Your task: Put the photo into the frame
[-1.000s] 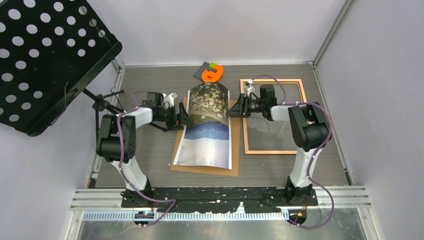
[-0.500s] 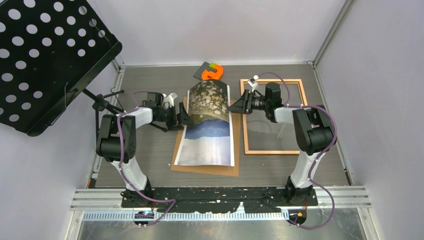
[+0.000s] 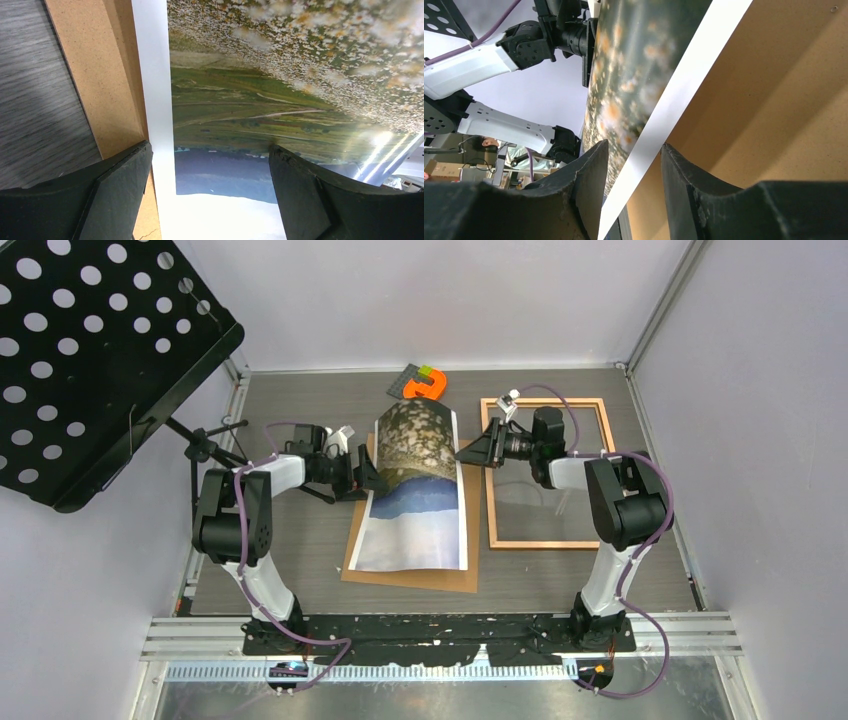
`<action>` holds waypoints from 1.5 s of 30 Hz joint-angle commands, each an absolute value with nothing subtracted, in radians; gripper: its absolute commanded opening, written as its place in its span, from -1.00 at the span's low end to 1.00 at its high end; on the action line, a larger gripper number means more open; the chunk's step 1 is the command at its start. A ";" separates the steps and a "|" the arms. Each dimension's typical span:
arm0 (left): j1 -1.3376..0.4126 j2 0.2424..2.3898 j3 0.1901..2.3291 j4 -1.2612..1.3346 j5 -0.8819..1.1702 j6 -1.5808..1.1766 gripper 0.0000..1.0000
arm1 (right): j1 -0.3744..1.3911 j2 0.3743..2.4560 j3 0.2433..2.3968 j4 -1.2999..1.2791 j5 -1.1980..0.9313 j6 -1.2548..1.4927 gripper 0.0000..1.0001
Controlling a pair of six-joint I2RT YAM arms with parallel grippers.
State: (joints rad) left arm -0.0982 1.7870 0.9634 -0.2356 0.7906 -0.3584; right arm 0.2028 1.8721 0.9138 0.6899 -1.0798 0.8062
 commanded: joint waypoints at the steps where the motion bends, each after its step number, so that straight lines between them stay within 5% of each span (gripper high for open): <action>1: -0.120 1.821 0.931 -0.268 0.772 -0.341 0.83 | 0.202 1.806 0.912 0.802 -1.111 0.858 -0.02; 32: -0.121 1.822 0.928 -0.249 0.804 -0.342 0.84 | 0.195 1.791 0.882 1.037 -1.149 1.066 -0.10; 45: -0.124 1.824 0.927 -0.247 0.812 -0.344 0.84 | 0.199 1.825 0.968 0.268 -0.956 0.445 -0.09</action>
State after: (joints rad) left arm -0.1085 1.7920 0.9577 -0.2344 0.8276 -0.3592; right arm 0.1978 1.8088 0.9192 0.4942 -1.0264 0.6655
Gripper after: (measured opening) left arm 0.916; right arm 0.451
